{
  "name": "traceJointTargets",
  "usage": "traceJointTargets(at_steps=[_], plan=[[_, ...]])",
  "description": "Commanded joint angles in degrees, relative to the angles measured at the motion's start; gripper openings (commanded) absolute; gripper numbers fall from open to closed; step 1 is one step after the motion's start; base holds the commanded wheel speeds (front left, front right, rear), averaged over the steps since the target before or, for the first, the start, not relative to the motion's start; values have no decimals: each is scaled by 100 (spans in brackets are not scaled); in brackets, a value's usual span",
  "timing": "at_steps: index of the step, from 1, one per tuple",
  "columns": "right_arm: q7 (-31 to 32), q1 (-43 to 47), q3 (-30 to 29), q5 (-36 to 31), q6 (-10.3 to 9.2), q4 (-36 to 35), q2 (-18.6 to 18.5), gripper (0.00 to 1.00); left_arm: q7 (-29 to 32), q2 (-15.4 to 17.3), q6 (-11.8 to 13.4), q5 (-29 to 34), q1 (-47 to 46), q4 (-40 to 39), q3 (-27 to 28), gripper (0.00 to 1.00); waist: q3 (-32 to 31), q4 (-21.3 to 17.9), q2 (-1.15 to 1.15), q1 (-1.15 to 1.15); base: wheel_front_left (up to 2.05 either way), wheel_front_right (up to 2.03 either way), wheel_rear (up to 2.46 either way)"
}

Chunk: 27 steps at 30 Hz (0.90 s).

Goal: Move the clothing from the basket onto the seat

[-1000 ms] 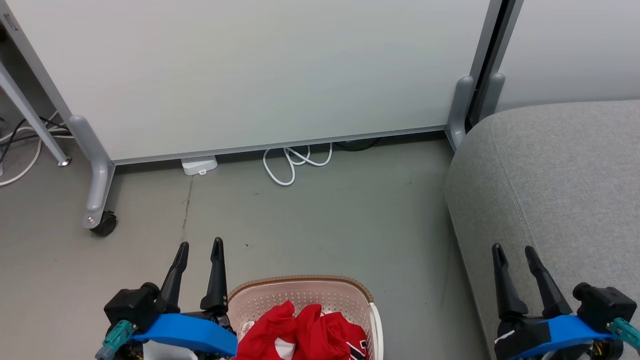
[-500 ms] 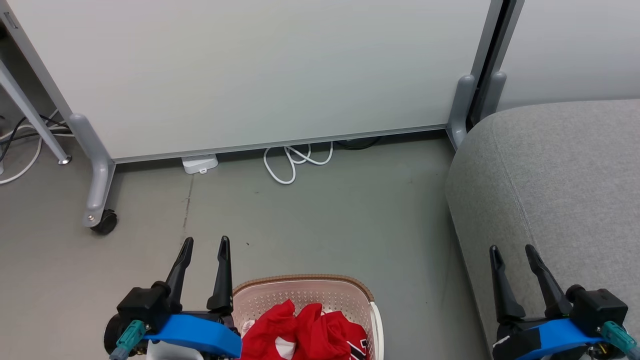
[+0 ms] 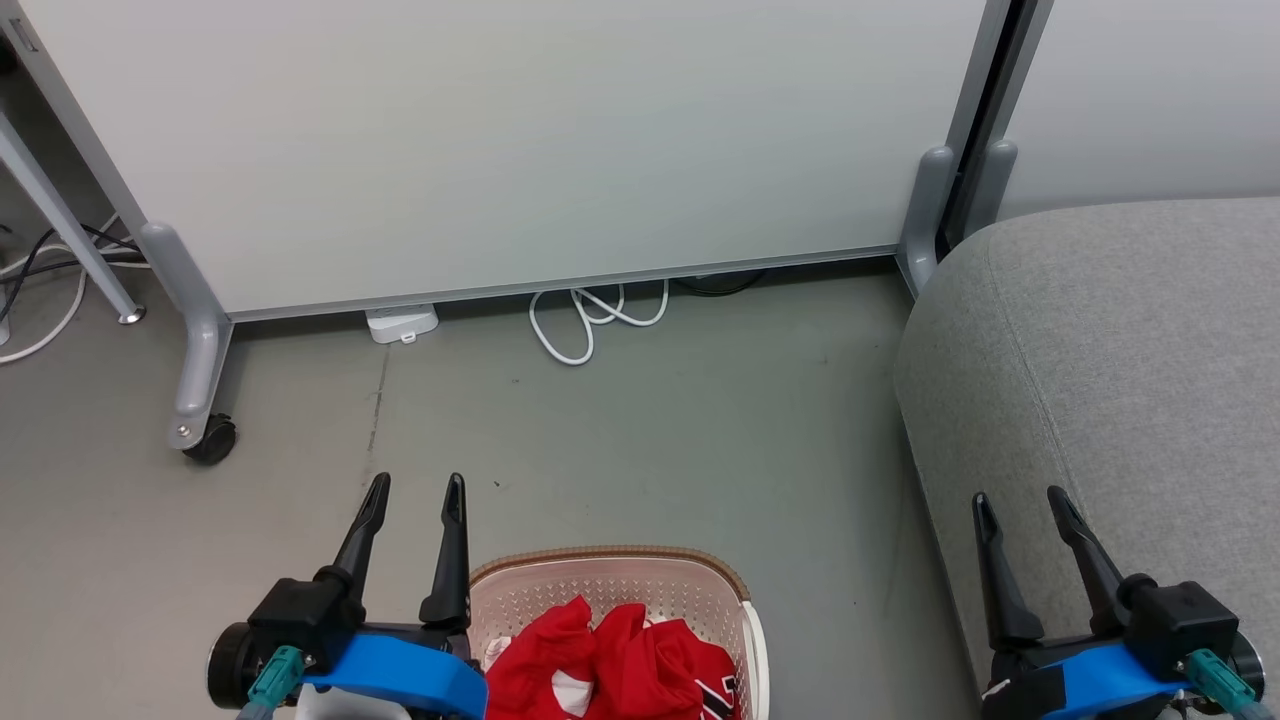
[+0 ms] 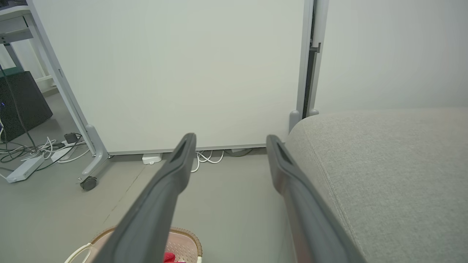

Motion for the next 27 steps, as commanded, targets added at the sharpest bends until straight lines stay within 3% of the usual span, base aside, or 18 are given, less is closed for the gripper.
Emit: traceJointTargets(at_steps=[1, 8, 27], plan=[[-53, 69, 1, -118, 13, -25, -35, 100, -45, -5, -4, 107, -43, 3, -19, 100, 3, 1, 0, 0, 0, 0, 0], [-141, 81, -10, -383, 14, -10, -37, 100, -119, -9, 7, 285, -30, 16, -47, 100, 7, 7, 0, 0, 0, 0, 0], [-168, 43, 11, -294, 14, 27, -36, 100, -119, -12, 49, 155, 4, 49, -77, 100, 29, -8, 0, 0, 0, 0, 0]])
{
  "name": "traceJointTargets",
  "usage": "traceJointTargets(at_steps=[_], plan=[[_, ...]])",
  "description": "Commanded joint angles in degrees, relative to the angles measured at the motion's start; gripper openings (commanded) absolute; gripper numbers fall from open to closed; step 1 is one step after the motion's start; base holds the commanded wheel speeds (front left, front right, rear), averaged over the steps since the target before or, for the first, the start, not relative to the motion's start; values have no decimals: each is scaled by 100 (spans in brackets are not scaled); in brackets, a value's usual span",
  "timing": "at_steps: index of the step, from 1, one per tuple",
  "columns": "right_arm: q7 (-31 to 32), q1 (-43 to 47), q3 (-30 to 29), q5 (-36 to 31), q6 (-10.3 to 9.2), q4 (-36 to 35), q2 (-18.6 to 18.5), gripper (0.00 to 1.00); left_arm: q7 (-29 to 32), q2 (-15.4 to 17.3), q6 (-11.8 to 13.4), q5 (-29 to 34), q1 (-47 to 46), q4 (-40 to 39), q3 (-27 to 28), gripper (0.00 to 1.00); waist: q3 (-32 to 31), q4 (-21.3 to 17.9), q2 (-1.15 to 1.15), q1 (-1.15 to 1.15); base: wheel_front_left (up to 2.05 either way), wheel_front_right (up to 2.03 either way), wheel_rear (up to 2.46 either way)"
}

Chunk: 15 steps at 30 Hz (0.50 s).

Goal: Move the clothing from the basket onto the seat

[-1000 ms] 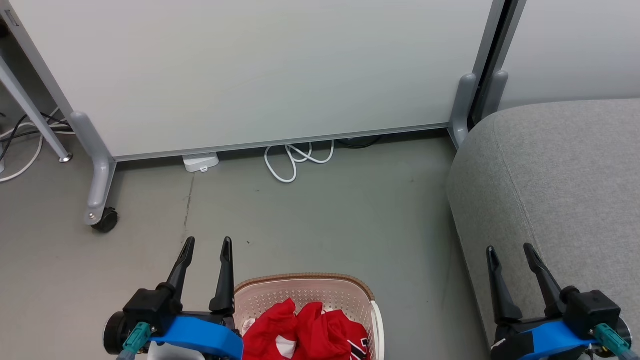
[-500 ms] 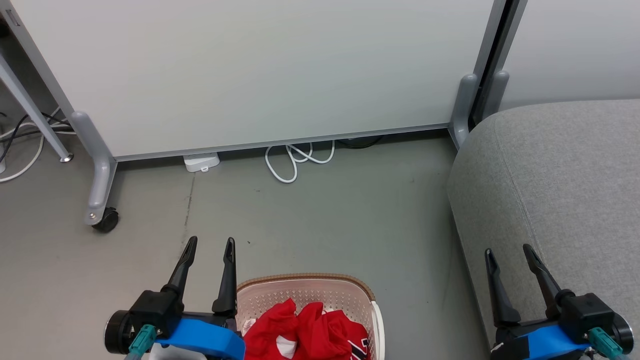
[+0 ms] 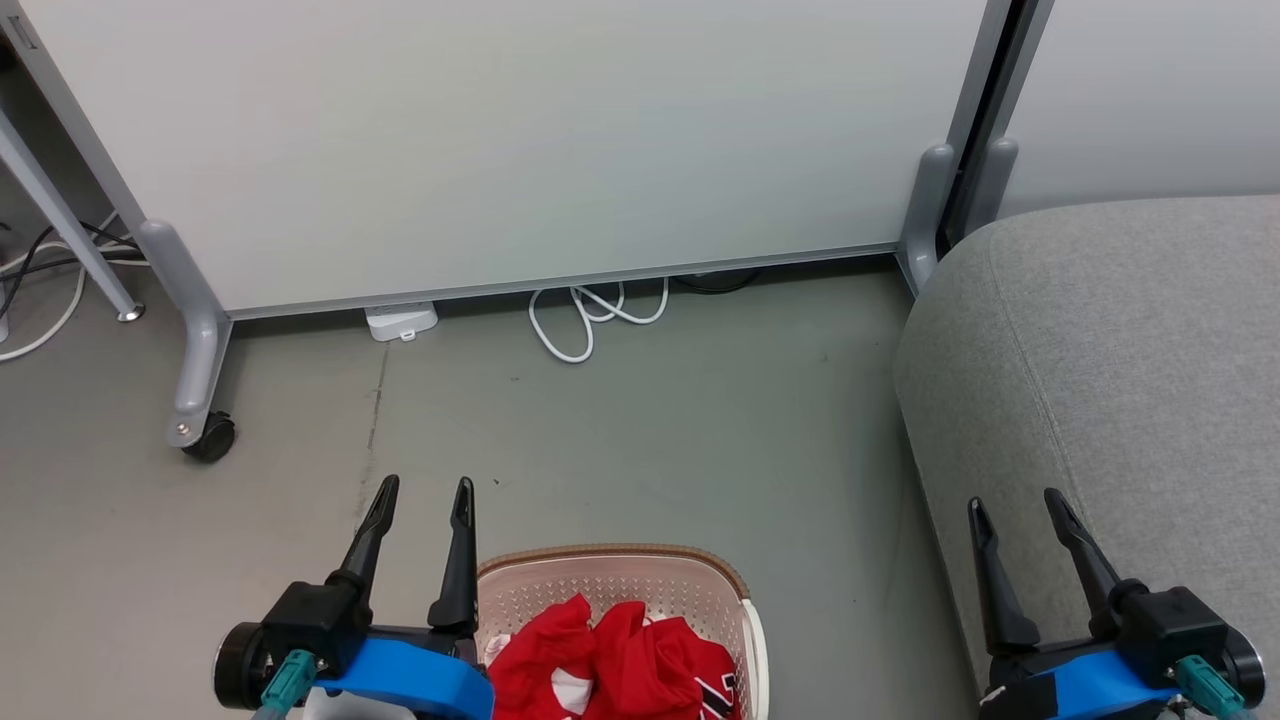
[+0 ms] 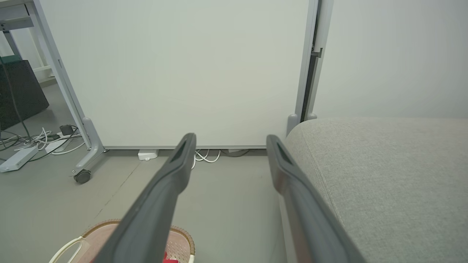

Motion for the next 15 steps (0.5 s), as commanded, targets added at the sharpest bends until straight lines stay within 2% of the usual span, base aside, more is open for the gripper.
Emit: traceJointTargets(at_steps=[1, 10, 15], plan=[[-33, 6, 31, 34, 13, -12, -32, 100, -28, -6, 38, -21, 7, -22, -6, 100, 42, -24, 0, 0, 0, 0, 0], [-31, -189, 235, 28, 13, -105, -29, 100, -28, -5, 42, -13, -61, 32, 40, 100, 427, -287, 0, 0, 0, 0, 0], [-35, -360, 401, 66, 13, -193, -29, 100, -24, 20, 1, 49, -235, 245, 78, 100, 907, -560, 0, 0, 0, 0, 0]])
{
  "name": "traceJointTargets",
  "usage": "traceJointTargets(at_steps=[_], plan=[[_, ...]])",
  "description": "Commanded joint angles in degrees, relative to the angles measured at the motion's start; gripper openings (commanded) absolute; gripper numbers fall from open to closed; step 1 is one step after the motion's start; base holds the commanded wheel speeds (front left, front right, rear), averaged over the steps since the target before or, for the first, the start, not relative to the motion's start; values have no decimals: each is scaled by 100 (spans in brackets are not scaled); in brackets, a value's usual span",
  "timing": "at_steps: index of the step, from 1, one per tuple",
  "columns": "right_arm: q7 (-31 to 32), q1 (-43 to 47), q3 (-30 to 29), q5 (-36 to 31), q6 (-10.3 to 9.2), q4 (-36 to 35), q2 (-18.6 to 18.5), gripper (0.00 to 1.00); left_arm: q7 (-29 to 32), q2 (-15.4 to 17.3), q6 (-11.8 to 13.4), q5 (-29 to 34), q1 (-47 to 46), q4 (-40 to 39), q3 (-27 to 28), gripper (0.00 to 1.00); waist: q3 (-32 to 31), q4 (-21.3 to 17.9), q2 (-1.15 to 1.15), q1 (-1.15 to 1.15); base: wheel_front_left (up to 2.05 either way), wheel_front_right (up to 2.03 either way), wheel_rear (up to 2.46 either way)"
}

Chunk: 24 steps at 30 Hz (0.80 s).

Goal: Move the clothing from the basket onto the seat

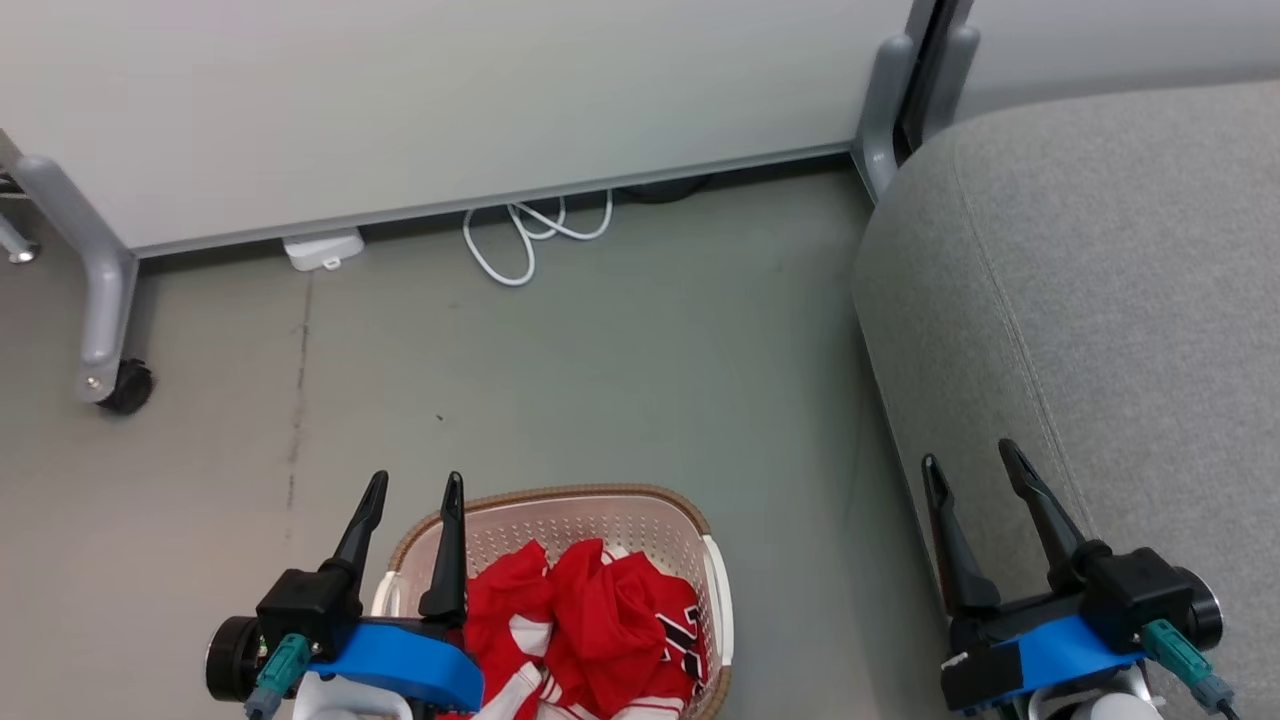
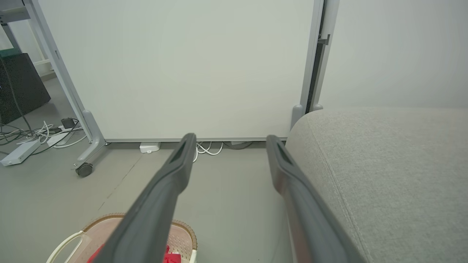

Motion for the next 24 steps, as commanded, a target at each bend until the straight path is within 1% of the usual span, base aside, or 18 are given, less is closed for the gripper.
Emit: traceJointTargets(at_steps=[1, 10, 15, 24], plan=[[-19, -117, 59, 21, 13, -54, -23, 100, -18, 34, -28, 44, -155, 59, 32, 100, 372, -256, 0, 0, 0, 0, 0], [-25, -665, 419, 110, 12, -306, -18, 100, -17, 277, -81, 102, -775, 970, 134, 100, 1467, -821, 0, 0, 0, 0, 0], [-26, -921, 730, 266, 12, -487, -16, 100, -17, 485, -3, 171, -1042, 1358, 290, 100, 2078, -1181, 0, 0, 0, 0, 0], [-27, -1250, 969, 507, 9, -765, -15, 100, -13, 869, 63, 318, -1511, 2101, 360, 100, 2960, -1538, 0, 0, 0, 0, 0]])
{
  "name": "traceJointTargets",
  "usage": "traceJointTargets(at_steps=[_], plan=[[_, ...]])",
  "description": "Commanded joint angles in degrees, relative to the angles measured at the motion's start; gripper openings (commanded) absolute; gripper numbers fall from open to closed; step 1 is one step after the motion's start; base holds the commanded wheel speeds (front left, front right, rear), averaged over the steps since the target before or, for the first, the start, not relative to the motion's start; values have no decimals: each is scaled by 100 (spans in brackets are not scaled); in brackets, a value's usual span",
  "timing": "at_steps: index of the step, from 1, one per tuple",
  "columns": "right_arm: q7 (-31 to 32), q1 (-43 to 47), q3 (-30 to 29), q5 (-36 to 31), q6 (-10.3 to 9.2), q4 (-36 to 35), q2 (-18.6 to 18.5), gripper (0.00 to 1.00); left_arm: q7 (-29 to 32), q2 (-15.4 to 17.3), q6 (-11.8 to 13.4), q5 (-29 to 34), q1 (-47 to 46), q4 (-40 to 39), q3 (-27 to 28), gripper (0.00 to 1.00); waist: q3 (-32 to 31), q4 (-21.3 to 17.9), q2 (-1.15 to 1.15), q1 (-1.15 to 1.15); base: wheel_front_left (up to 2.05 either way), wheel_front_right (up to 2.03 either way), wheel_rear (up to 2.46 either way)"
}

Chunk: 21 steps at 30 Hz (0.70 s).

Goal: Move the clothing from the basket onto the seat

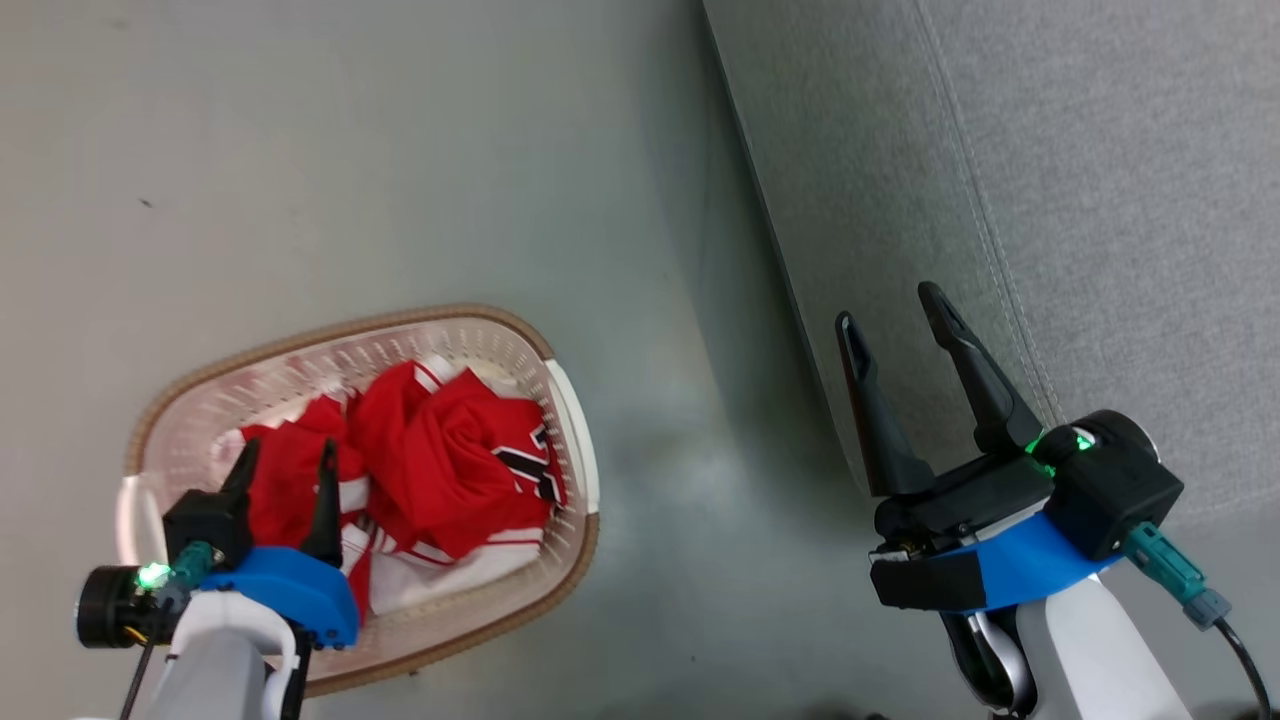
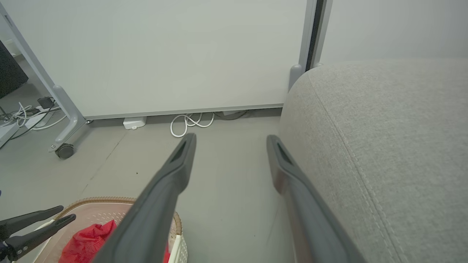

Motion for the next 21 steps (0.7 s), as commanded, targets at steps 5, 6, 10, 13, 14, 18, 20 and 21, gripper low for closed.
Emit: traceJointTargets(at_steps=[5, 6, 10, 13, 14, 18, 20, 21], plan=[[-21, -205, 66, 171, 5, -100, -2, 100, 16, 201, 55, 52, -514, 521, -17, 100, 688, -313, 0, -1, 0, 0, 0], [-21, -221, 78, 198, 5, -110, -3, 100, 32, 225, 64, 53, -586, 618, -17, 100, 746, -327, 0, -1, 0, 0, 0], [-21, -280, 124, 271, 4, -168, -3, 100, 70, 325, 153, 120, -840, 900, -58, 100, 949, -392, 0, -1, 0, 0, 0], [-21, -316, 158, 330, 4, -199, -3, 100, 122, 397, 266, 163, -956, 1093, -64, 100, 1065, -434, 0, -1, 0, 0, 0], [-21, -323, 169, 342, 4, -198, -3, 100, 142, 421, 306, 170, -987, 1162, -71, 100, 1094, -444, 0, -1, 0, 0, 0], [-21, -336, 201, 409, 4, -207, -3, 100, 337, 452, 496, 245, -1105, 1427, -128, 100, 1165, -471, 0, -1, 0, 0, 0], [-21, -343, 207, 436, 5, -204, -3, 100, 412, 481, 604, 331, -1159, 1540, -205, 100, 1185, -471, 0, -1, 0, 0, 0], [-21, -348, 210, 443, 4, -200, -3, 100, 462, 493, 681, 362, -1183, 1596, -223, 100, 1191, -469, 0, -1, 0, 0, 0]])
